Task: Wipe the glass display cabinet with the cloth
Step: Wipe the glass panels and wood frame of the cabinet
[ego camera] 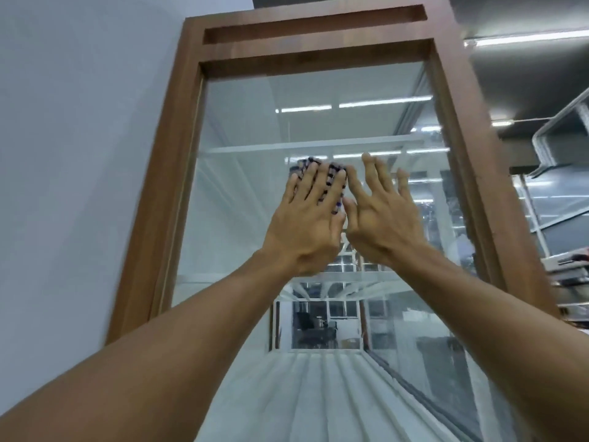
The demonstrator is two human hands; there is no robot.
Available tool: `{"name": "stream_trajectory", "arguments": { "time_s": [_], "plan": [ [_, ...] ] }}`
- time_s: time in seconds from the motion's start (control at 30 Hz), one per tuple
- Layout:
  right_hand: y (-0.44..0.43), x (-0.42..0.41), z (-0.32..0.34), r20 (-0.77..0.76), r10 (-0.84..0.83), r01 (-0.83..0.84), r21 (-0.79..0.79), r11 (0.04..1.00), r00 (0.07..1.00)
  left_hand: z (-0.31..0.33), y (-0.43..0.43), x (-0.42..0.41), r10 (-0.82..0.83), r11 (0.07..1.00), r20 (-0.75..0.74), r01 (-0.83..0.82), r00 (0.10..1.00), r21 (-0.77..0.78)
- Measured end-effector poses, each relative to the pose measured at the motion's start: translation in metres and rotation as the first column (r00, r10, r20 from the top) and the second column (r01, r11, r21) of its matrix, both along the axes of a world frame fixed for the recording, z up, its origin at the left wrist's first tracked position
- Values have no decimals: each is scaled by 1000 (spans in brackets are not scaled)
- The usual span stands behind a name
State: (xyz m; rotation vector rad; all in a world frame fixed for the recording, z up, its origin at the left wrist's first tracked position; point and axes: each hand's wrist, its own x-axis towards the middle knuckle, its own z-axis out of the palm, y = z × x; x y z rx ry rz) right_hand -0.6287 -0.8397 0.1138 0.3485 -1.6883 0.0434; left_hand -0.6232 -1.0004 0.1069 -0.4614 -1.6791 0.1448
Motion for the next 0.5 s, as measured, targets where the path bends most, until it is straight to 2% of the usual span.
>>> {"name": "stream_trajectory", "arguments": {
  "time_s": [0.07, 0.17, 0.2, 0.33, 0.37, 0.5],
  "plan": [
    [26, 1, 2, -8, -62, 62, -34, 997, 998, 2, 5, 0, 0, 1000, -21, 0, 1000, -23],
    [63, 5, 6, -13, -183, 183, -35, 983, 983, 14, 30, 0, 3, 979, -16, 0, 1000, 203],
    [73, 7, 6, -14, -209, 208, -22, 978, 978, 15, 49, -1, -13, 974, -7, 14, 1000, 225],
    [109, 7, 1, -10, -215, 215, -32, 976, 976, 4, 117, -5, -15, 999, 10, 16, 1000, -50],
    [118, 5, -2, -8, -201, 201, -31, 979, 980, 6, 125, -7, -9, 998, 10, 10, 1000, -67],
    [139, 0, -12, -22, -60, 60, -18, 998, 998, 23, 153, -8, -3, 1000, 7, 3, 1000, 22]
  ]
}}
